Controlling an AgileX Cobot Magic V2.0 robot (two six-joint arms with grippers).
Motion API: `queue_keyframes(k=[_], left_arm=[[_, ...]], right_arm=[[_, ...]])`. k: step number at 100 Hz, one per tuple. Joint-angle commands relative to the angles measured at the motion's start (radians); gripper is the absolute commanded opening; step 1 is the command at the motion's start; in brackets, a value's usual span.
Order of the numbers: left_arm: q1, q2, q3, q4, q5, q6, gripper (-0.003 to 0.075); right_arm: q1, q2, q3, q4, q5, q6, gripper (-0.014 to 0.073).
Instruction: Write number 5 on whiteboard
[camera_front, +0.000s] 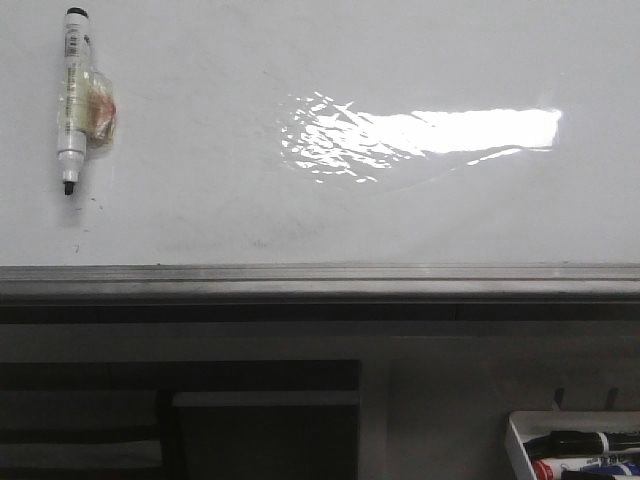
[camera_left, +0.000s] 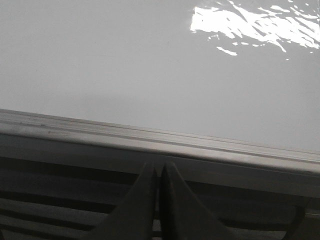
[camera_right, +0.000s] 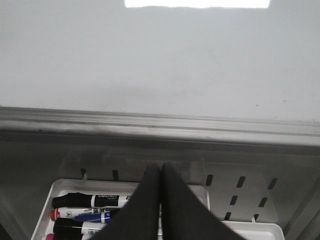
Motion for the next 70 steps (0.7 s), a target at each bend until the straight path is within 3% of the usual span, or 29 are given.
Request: queue_keyframes(k=[1, 70], left_arm=[[0.002, -0.028, 0.018, 0.003, -0.057, -0.007, -0.0020], [0.002, -0.028, 0.018, 0.000, -0.062, -0.007, -0.0020]], right_arm=[[-0.009, -0.019, 0.027, -0.011, -0.015, -0.002, -0.0062], [-0.009, -0.019, 0.027, -0.011, -0.015, -0.002, -0.0062]])
